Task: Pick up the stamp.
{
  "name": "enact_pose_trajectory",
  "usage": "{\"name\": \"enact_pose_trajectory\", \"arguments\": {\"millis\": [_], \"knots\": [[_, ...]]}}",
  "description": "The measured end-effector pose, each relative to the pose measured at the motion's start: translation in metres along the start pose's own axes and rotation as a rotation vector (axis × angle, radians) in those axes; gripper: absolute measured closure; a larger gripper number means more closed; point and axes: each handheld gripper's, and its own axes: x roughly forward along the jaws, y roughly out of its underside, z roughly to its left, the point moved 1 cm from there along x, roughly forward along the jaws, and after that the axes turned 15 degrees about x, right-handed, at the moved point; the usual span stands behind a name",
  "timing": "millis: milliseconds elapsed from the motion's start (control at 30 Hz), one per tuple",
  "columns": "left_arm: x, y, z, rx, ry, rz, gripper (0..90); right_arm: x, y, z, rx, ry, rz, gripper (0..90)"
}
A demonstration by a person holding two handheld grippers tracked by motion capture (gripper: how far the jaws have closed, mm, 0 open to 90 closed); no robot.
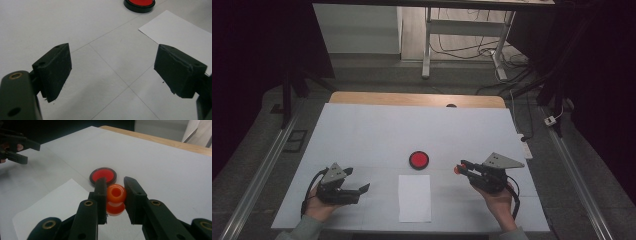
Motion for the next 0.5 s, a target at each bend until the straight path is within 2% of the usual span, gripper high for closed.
{"name": "enact_pose_trajectory", "arguments": {"millis": [300,500], "knots": [[0.003,-0.001,0.001,0.011,0.01,0.0,14.6,0.011,-0.002,0.007,0.002,-0.034,0.016,72.6],[0.002,-0.001,-0.002,0.025,0.02,-0.002,14.5,0.024,-0.003,0.017,-0.011,-0.066,0.036,72.6]]}}
